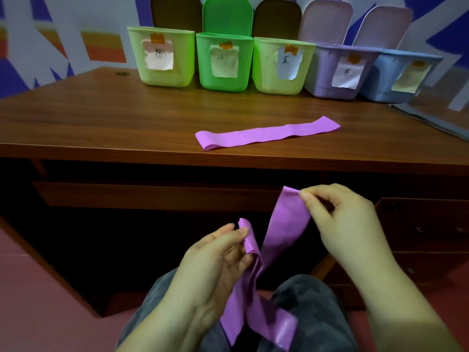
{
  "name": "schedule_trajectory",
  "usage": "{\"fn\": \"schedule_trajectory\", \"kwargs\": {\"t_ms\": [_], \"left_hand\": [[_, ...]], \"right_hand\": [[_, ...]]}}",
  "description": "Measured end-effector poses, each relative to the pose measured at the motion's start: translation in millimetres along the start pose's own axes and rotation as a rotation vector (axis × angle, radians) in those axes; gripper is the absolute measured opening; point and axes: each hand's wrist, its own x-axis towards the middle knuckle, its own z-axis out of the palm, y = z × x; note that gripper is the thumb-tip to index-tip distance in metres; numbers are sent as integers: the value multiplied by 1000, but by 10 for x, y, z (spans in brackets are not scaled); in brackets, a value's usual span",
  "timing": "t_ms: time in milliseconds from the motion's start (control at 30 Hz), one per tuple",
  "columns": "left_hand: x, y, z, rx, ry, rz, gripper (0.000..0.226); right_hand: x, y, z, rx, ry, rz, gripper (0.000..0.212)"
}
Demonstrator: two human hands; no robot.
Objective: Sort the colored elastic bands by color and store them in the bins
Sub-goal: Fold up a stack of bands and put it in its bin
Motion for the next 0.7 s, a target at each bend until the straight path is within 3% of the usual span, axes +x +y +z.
{"fn": "schedule_trajectory", "kwargs": {"t_ms": [200,300,500,600,700], "left_hand": [[78,7,-29,-87,50,-77,13],[114,1,-41,-107,87,-86,24],[127,-15,0,-114,100,-105,18],[136,-10,35,-107,78,-106,3],[176,-25,73,-107,53,-116,5]], "right_hand": [[31,-13,69,138,28,92,10],[65,-32,104,158,63,84,10],[66,-102,84,201,66,54,10],[20,-158,77,282,14,64,18],[-40,-196,145,306,-6,82,27]]}}
